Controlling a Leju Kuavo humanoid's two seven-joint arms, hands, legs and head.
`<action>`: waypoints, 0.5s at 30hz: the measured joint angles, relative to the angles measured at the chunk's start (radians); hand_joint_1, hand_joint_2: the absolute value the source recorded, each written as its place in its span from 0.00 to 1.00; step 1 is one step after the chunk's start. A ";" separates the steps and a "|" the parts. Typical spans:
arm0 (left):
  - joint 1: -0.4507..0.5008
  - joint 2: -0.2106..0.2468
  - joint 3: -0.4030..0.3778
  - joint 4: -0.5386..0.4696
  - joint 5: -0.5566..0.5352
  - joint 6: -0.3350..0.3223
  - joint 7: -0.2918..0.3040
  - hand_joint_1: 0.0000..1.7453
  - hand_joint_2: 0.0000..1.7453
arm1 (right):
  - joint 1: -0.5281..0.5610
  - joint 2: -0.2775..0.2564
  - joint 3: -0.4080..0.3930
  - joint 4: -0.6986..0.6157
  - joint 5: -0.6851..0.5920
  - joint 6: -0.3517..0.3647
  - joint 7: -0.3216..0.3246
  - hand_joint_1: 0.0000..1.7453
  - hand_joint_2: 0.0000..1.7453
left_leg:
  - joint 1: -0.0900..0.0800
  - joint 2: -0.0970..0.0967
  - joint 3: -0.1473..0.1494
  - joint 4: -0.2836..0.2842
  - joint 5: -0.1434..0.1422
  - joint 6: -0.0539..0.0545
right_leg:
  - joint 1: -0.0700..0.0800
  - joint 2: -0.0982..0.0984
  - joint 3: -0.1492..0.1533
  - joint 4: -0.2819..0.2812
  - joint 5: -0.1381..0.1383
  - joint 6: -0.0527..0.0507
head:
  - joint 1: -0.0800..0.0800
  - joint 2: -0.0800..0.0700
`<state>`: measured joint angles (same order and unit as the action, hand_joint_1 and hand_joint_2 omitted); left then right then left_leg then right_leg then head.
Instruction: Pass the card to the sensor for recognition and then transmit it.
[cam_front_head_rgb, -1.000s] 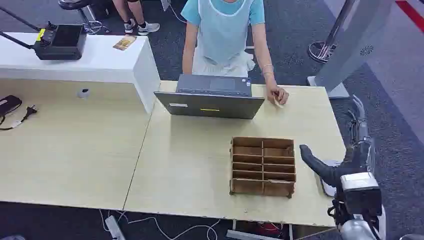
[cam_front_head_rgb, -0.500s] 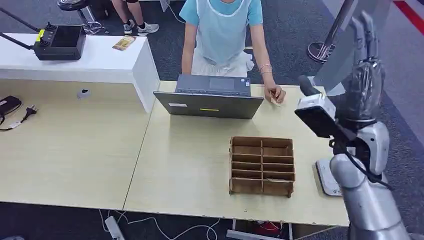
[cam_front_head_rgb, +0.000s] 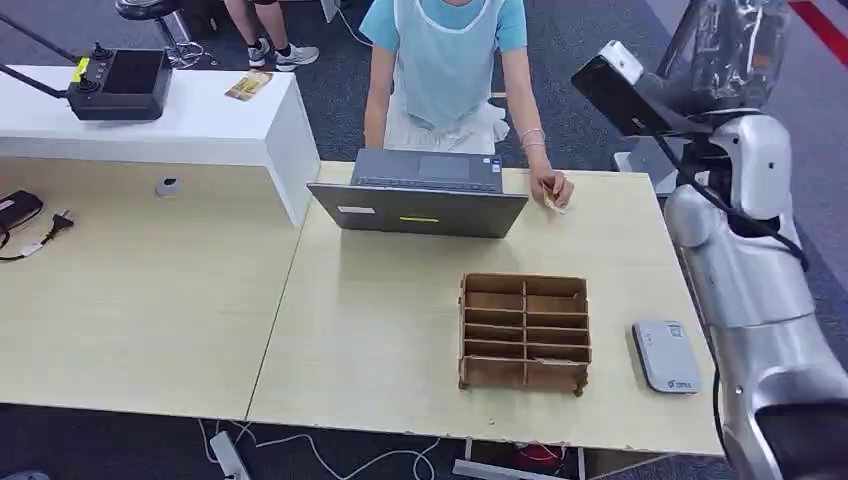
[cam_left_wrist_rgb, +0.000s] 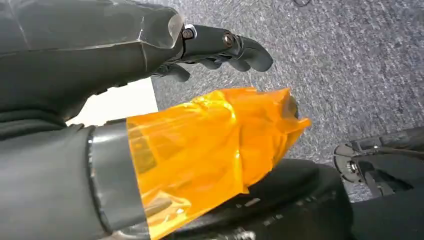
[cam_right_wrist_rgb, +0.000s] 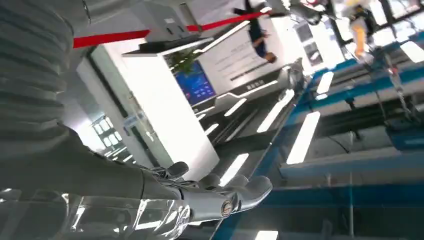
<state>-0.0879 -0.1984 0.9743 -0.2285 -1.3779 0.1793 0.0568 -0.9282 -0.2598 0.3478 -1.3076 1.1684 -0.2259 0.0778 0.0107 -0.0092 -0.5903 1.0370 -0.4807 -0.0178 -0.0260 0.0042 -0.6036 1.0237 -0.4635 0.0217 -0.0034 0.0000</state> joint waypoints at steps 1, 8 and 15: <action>-0.002 0.000 -0.003 0.000 -0.001 0.000 0.002 0.00 0.00 | -0.023 0.000 0.008 0.036 0.011 0.012 0.006 0.00 1.00 | 0.000 0.000 0.000 0.000 0.000 0.000 | 0.000 0.000 0.000 0.000 0.000 0.000 | 0.001 0.000; -0.005 0.000 -0.011 0.000 -0.002 -0.002 0.006 0.00 0.00 | -0.164 0.013 0.090 0.292 0.109 0.065 0.028 0.00 1.00 | 0.000 -0.001 0.000 0.000 0.001 0.000 | 0.000 -0.001 0.000 0.000 0.000 0.000 | 0.001 0.000; -0.009 -0.001 -0.013 0.000 -0.002 -0.005 0.008 0.00 0.00 | -0.223 0.023 0.152 0.446 0.163 0.045 0.021 0.00 1.00 | 0.000 -0.002 0.000 0.000 0.000 0.000 | 0.000 -0.002 0.000 0.000 0.000 0.000 | 0.000 0.000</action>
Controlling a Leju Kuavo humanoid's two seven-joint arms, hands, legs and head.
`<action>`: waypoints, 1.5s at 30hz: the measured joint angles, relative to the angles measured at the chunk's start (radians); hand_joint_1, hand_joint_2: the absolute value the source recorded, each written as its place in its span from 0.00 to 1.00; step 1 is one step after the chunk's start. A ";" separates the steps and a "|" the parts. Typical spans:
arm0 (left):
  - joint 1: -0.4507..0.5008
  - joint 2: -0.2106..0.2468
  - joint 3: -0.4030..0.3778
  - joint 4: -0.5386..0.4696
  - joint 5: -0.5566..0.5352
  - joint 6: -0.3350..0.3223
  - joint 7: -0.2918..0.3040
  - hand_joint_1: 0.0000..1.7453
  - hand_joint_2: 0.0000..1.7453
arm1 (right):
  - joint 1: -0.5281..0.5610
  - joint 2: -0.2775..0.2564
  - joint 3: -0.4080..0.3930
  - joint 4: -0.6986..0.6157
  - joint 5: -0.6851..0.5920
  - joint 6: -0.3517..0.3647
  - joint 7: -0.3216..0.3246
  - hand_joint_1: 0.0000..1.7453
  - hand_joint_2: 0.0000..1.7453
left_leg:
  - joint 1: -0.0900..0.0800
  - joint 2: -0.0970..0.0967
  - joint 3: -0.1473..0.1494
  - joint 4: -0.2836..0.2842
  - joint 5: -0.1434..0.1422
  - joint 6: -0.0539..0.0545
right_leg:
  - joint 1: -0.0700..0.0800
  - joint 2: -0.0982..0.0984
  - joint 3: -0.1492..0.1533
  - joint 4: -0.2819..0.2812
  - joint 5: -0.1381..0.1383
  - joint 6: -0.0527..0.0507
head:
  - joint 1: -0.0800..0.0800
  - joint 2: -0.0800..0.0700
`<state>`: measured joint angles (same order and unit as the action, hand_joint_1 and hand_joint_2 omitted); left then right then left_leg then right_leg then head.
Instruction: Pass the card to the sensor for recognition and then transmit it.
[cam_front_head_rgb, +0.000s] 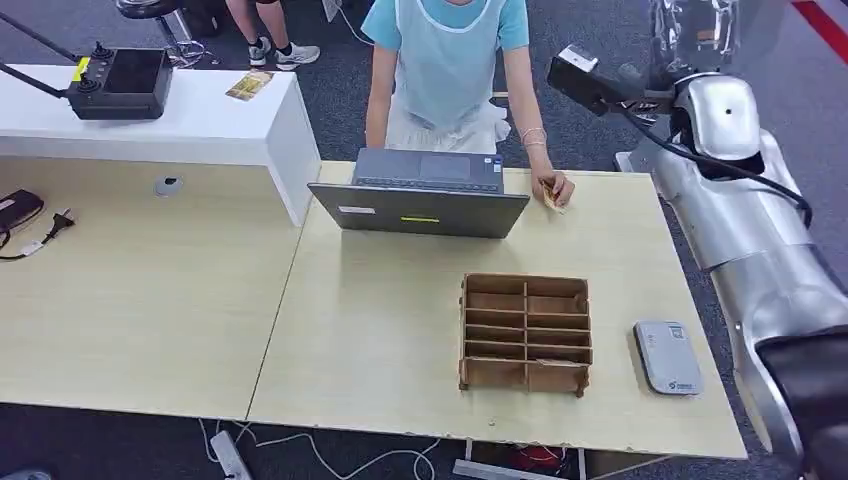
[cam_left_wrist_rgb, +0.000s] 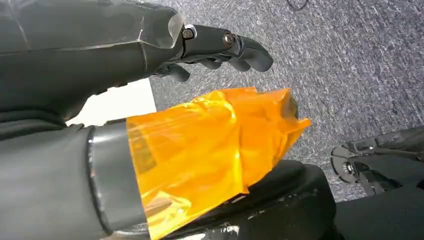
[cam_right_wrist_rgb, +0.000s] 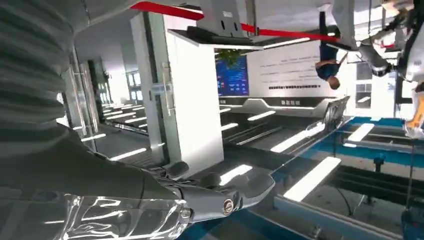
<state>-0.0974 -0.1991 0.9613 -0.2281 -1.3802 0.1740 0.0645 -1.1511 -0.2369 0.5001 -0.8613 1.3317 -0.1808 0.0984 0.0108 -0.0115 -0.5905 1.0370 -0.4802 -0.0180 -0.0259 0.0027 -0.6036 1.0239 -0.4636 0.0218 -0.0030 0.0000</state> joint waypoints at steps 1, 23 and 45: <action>0.000 0.000 0.000 0.000 0.001 0.000 0.000 0.00 0.00 | -0.002 0.000 0.003 0.015 0.002 -0.003 0.005 0.00 1.00 | 0.000 0.000 0.000 0.000 0.000 0.000 | 0.000 0.000 0.000 0.000 0.000 0.000 | 0.000 0.000; -0.002 -0.001 -0.026 0.000 -0.013 -0.007 0.013 0.00 0.00 | 0.022 -0.021 0.032 0.231 0.022 -0.086 -0.009 0.00 1.00 | 0.000 0.000 0.000 0.000 0.000 0.000 | 0.000 0.001 0.000 0.000 0.000 0.000 | 0.000 0.000; 0.006 0.003 -0.033 0.000 -0.014 0.003 0.021 0.00 0.00 | 0.044 -0.045 0.032 0.242 0.063 -0.146 0.022 1.00 1.00 | 0.000 0.000 0.000 0.000 0.000 0.000 | 0.000 0.001 0.000 0.000 0.000 0.000 | 0.000 0.000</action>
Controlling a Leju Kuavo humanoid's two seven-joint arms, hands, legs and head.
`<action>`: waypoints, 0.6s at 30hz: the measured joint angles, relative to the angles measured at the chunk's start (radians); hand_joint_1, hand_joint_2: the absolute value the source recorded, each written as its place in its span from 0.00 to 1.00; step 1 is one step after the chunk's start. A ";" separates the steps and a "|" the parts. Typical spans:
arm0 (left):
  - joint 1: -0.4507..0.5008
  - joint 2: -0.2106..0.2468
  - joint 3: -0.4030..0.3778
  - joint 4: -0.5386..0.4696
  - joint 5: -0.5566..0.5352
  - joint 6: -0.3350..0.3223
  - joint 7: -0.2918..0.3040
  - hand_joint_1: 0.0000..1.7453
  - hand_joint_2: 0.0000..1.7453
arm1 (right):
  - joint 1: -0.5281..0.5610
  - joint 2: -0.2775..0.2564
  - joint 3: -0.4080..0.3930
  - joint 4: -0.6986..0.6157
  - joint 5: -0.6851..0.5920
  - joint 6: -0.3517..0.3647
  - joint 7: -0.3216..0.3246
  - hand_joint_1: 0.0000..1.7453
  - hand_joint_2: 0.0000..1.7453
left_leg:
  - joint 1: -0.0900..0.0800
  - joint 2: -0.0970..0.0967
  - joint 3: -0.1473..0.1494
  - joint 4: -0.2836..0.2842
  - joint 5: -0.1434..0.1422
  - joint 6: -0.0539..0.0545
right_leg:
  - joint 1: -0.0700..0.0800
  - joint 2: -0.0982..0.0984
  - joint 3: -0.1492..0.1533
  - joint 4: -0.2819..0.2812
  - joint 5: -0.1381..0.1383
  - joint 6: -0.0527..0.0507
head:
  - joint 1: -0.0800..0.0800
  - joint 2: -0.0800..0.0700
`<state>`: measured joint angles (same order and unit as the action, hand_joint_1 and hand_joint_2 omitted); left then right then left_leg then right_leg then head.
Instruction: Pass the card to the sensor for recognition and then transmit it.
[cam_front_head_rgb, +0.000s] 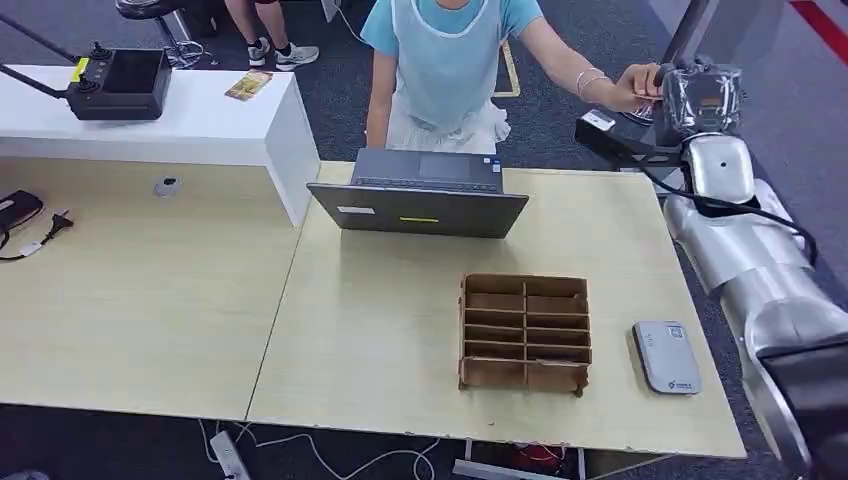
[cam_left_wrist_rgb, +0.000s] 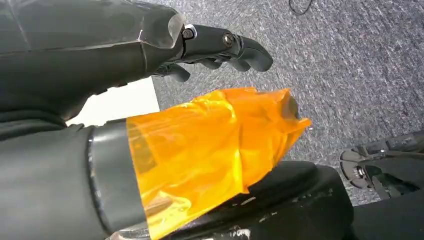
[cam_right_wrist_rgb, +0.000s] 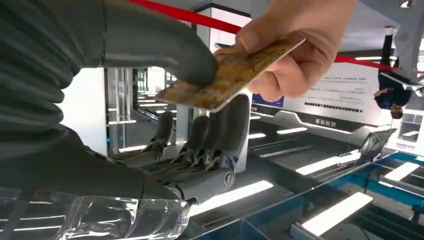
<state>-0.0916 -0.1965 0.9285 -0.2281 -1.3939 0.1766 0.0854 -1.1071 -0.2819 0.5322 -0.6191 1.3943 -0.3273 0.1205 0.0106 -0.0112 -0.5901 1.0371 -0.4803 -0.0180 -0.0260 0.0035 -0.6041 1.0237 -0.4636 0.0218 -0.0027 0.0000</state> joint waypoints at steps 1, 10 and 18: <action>0.000 0.000 0.000 0.000 0.000 0.000 0.000 0.00 0.00 | 0.001 -0.002 0.000 0.000 0.000 0.000 0.001 1.00 1.00 | 0.000 0.000 0.000 0.000 0.000 0.000 | 0.000 0.000 0.000 0.000 0.000 0.000 | 0.000 0.000; 0.000 0.001 -0.002 0.000 -0.003 0.000 0.000 0.00 0.00 | 0.002 -0.005 -0.002 0.000 0.003 0.000 0.001 1.00 1.00 | 0.000 0.000 0.000 0.000 0.000 0.000 | 0.000 0.000 0.000 0.000 0.000 0.000 | 0.000 0.000; 0.002 0.003 -0.008 0.000 0.000 0.002 0.000 0.00 0.00 | 0.020 -0.010 -0.041 -0.006 -0.018 -0.017 0.003 1.00 1.00 | 0.000 0.000 0.000 0.000 0.000 0.000 | 0.000 0.000 0.000 0.000 0.000 0.000 | 0.000 0.000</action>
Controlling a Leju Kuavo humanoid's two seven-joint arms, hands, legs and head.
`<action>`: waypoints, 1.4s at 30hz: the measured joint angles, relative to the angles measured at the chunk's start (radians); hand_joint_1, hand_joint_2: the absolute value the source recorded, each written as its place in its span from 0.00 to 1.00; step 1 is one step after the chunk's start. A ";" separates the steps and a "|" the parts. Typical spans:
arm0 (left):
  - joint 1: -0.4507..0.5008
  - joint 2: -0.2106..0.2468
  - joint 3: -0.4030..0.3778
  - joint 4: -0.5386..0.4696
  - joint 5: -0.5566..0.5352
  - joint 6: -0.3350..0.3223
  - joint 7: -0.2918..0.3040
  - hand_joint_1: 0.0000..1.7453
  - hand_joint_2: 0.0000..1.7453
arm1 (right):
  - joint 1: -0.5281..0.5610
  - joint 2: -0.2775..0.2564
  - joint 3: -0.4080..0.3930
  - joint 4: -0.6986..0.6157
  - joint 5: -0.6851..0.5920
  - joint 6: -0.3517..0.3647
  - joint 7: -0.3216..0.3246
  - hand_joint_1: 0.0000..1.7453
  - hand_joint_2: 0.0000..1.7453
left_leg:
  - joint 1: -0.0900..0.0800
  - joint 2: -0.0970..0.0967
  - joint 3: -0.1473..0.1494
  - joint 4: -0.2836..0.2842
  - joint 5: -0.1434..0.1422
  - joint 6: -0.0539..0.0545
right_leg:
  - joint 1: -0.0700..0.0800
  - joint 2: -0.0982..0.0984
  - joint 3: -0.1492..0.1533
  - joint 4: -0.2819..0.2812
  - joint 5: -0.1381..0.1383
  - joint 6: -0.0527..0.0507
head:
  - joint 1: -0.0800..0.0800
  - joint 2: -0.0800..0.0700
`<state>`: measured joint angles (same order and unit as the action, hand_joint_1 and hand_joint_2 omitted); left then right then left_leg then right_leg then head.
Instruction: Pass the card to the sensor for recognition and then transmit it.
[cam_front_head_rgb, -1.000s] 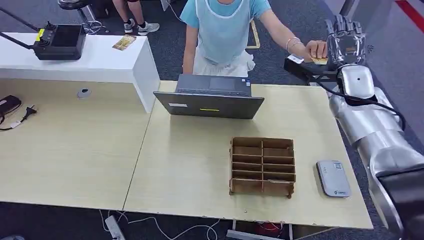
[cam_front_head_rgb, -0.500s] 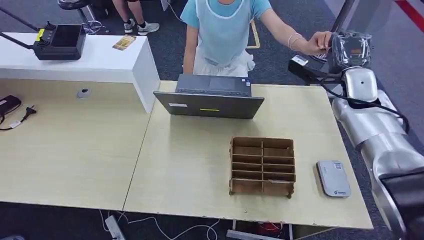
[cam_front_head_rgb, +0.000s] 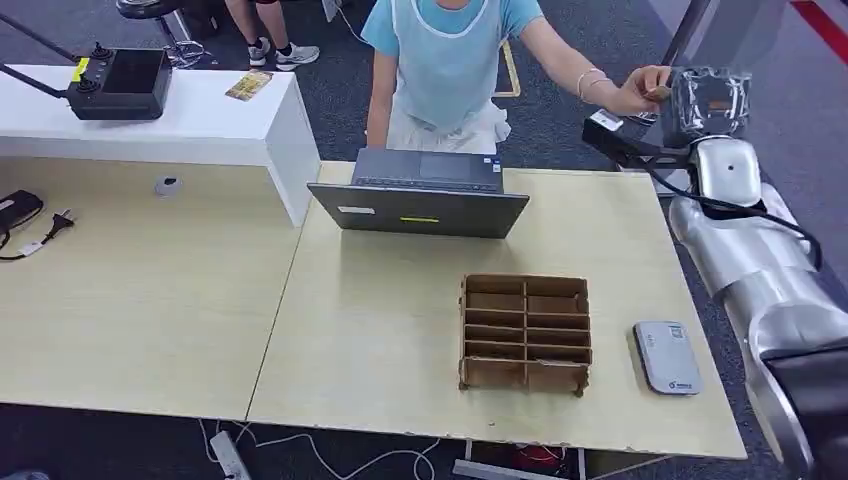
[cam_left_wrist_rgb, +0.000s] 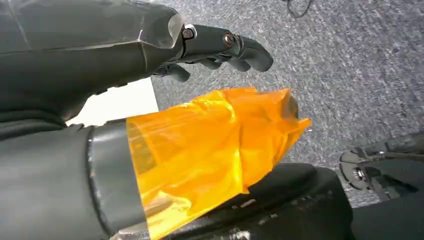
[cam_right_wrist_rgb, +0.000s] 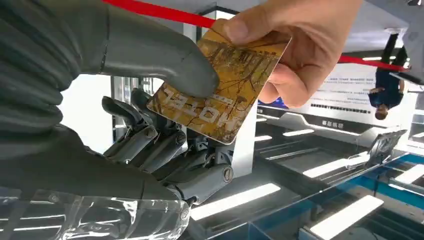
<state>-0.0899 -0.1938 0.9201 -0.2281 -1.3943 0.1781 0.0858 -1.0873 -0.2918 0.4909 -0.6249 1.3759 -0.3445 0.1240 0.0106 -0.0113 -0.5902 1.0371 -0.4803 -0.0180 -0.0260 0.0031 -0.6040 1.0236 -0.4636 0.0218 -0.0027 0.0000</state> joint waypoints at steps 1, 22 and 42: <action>0.002 0.001 0.000 0.000 0.000 0.000 0.001 0.00 0.00 | 0.007 -0.002 -0.008 -0.005 -0.003 -0.013 0.003 1.00 1.00 | 0.000 0.000 0.000 0.000 0.000 0.000 | 0.000 0.000 0.000 0.000 0.000 0.000 | 0.000 0.000; 0.012 0.008 0.001 0.000 0.033 0.010 -0.016 0.00 0.00 | 0.162 0.056 -0.343 -0.289 -0.684 0.202 -0.147 1.00 1.00 | 0.000 0.000 0.000 0.000 0.000 0.000 | 0.000 0.000 0.000 0.000 0.000 0.000 | 0.000 0.000; 0.014 0.019 0.003 0.000 0.043 0.017 -0.026 0.00 0.00 | 0.167 0.014 -0.495 -0.260 -1.341 0.668 -0.149 1.00 1.00 | 0.000 0.000 0.000 0.000 0.000 0.000 | 0.000 -0.001 0.000 0.000 0.000 0.000 | 0.000 0.000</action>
<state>-0.0761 -0.1744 0.9232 -0.2281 -1.3515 0.1950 0.0599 -0.9205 -0.2780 -0.0042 -0.8850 0.0349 0.3234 -0.0252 0.0105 -0.0115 -0.5906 1.0371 -0.4808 -0.0178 -0.0261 0.0026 -0.6040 1.0232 -0.4637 0.0219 -0.0027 0.0000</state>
